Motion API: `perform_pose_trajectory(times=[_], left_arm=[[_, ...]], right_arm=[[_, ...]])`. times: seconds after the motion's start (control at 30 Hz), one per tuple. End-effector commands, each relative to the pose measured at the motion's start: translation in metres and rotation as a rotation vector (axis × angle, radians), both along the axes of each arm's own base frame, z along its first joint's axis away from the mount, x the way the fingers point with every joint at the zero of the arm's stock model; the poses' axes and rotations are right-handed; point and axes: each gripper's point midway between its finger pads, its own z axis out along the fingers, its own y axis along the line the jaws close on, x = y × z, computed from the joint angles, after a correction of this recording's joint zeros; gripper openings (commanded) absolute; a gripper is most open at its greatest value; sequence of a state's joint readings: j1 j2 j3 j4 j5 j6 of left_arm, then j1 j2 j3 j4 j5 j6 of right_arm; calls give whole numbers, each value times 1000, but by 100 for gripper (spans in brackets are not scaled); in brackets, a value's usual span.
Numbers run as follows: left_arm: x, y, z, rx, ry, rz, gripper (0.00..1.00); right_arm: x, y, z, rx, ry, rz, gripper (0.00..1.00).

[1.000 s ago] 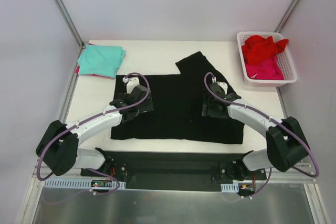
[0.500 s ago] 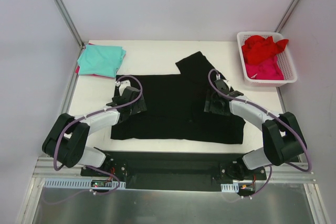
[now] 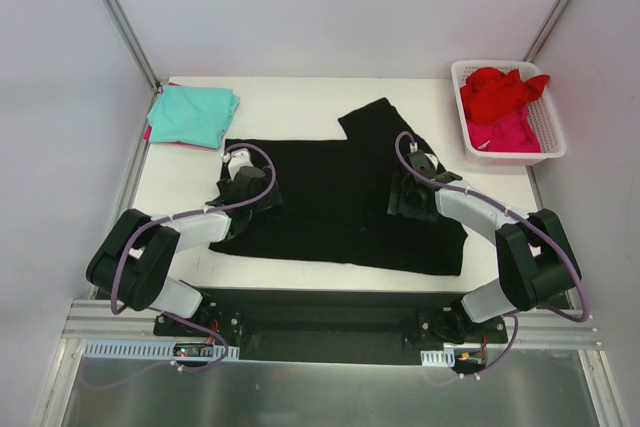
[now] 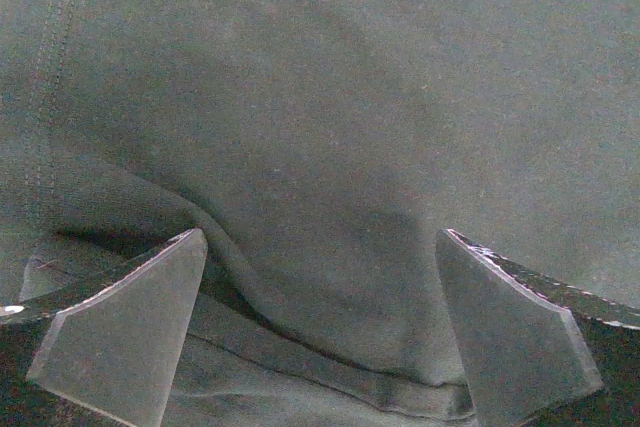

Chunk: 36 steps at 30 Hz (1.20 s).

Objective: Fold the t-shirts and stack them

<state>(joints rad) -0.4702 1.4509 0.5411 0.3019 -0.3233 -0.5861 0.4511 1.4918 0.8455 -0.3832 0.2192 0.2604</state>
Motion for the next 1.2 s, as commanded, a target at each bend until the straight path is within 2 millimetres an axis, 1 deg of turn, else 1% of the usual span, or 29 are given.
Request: perform_pose_trajectory(times=[0.0,0.13,0.27,0.3,0.37,0.4,0.5,0.6,0.7,0.83,0.9,1.03,1.1,1.17], left_arm=[[-43,1,-39,-28,164,-31,99],[-62,8,-39,-22,193,-29,99],[-81,1,-37,-48,204,-45,99],[-87,3,-38,-39,220,-39,99],[-91,-2,-33,-50,212,-45,99],[-95,2,-35,-35,225,-34,99],[-99,4,-33,-29,233,-18,99],[-101,9,-32,-1,240,-10,99],[-97,12,-27,29,227,-10,99],[-89,13,-21,57,213,-6,99],[-88,15,-21,70,216,-2,99],[-88,14,-18,65,214,3,99],[-87,14,-16,61,208,1,99],[-86,14,-15,65,203,-2,99]], right_arm=[[1,-3,16,-1,-16,4,72],[2,-5,20,-1,-3,0,72],[3,-8,22,-5,8,-12,72],[3,-7,22,-1,12,-18,73],[2,-6,22,10,20,-17,73],[1,-6,21,14,22,-20,72],[-3,-7,17,13,37,-24,73],[-7,-9,12,8,45,-26,73],[-8,-11,9,-1,45,-28,73],[-6,-10,10,6,36,-20,73],[-6,-10,10,16,39,-22,73],[-14,-9,2,36,74,-28,73],[-24,-9,-8,43,103,-29,73],[-27,-12,-13,38,104,-36,73]])
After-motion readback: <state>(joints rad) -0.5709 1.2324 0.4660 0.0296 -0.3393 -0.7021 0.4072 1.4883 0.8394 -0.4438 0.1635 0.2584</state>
